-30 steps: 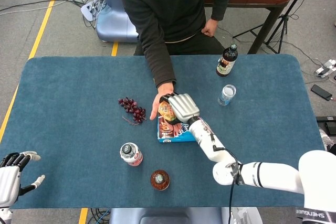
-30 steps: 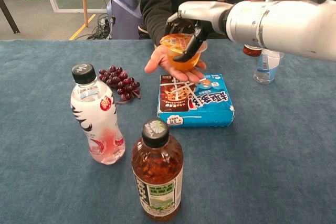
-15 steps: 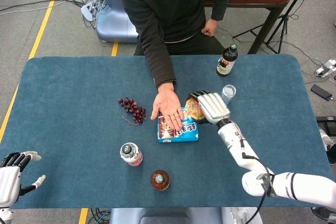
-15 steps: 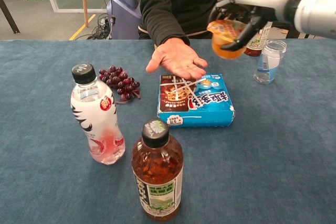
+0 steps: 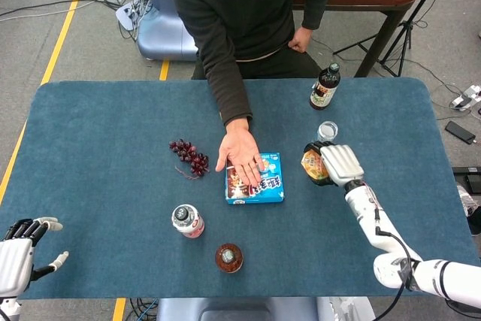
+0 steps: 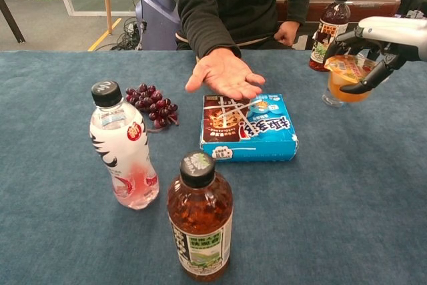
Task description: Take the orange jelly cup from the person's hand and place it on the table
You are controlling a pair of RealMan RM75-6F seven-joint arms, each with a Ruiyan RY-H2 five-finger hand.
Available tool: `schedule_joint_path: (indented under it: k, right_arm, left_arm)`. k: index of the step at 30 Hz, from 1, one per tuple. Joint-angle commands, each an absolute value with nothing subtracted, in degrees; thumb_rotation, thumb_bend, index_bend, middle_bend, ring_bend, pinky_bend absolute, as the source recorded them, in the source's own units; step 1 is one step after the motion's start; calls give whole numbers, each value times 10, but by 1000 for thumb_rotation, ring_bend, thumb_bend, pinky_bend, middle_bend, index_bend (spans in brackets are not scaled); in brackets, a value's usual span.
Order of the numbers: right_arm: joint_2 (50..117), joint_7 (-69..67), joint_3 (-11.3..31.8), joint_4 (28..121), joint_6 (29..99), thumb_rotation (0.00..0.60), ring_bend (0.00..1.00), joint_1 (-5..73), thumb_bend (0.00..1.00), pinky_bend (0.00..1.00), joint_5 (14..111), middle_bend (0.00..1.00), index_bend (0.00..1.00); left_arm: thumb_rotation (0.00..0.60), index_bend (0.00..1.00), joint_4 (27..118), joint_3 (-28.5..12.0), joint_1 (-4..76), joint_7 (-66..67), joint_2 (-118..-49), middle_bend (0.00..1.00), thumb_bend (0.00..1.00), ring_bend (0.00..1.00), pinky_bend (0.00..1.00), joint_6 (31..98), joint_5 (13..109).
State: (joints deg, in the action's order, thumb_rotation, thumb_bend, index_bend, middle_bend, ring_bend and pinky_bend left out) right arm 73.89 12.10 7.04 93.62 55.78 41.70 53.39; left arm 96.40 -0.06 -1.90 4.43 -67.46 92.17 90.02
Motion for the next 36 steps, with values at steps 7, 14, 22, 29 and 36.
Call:
schedule_joint_path:
  k: [7,14,22,29,36]
  right_arm:
    - [787,91,65,852,513,600,218,407,411,465,535,294,427]
    - [812,77,66,811,491,600,116,403,397,324,538,195,260]
    - [793,96,64,835,503,600,6,395,377,213,558,61,29]
    - [726,100,62,934,570,600,0,359,376,205,606,52,19]
    - [636,89,32,1039,665,600,0,285,376,205,681,108,19]
  left_arm:
    - [600,410,961,-2,-20,42,-675,338,171,288,179,921,898]
    - [600,410,961,-2,-19,43,-676,338,171,288,179,921,898]
    - [600,410,961,-2,-18,45,-676,338,171,288,179,919,898]
    - [600,410,961,-4,-18,45,-675,338,171,288,179,921,896]
    - [600,410,960,-6,-17,41,-674,338,171,288,179,919,893]
